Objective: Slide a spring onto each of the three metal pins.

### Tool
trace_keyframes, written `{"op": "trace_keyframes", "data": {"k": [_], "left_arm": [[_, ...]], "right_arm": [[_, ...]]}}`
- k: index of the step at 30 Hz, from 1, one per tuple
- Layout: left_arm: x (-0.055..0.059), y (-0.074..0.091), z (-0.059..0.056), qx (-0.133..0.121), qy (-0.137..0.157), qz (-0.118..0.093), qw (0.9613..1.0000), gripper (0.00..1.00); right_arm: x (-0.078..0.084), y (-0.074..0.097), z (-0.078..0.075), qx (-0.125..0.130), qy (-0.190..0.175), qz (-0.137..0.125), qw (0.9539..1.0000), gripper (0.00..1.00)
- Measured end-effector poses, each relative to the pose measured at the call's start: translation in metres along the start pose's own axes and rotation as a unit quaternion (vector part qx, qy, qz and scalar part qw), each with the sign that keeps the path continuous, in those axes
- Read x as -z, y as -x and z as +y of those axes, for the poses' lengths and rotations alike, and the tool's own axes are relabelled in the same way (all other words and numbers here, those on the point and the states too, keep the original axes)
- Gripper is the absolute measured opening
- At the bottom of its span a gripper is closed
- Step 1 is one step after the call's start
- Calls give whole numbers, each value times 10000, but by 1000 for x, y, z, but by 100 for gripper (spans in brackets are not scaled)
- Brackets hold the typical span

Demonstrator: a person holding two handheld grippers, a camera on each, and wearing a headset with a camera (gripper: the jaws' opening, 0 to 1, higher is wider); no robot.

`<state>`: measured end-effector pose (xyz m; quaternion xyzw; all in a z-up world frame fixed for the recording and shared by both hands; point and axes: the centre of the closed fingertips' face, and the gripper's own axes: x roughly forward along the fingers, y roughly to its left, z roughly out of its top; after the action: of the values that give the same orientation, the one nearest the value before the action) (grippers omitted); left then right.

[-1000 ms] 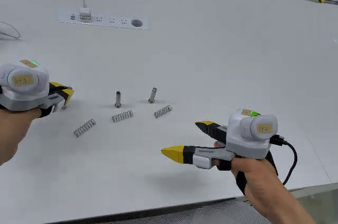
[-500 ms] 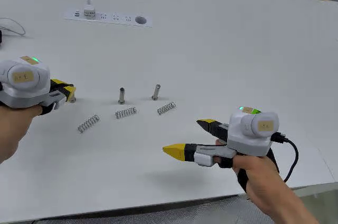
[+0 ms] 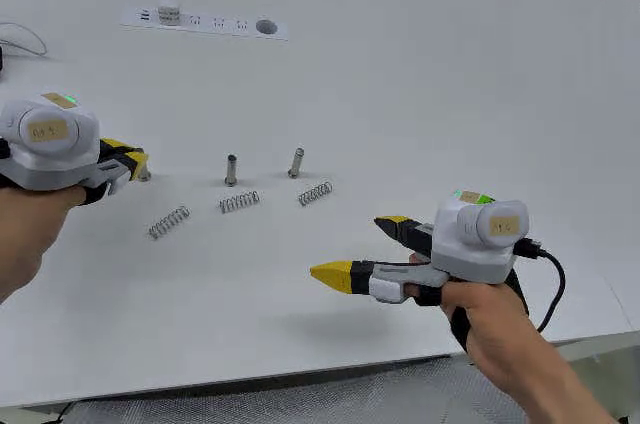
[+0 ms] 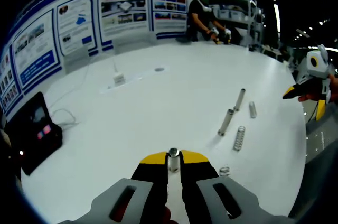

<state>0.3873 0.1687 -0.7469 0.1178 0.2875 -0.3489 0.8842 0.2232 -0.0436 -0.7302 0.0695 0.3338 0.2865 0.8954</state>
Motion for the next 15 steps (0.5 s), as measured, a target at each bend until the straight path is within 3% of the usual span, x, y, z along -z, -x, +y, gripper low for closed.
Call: {"op": "trace_keyframes", "data": {"k": [15], "left_arm": [[-3,-5,-20,149,-114,-22,9998,7]], "right_arm": [[2,-1,0,-6,31,28,10000,87]]}}
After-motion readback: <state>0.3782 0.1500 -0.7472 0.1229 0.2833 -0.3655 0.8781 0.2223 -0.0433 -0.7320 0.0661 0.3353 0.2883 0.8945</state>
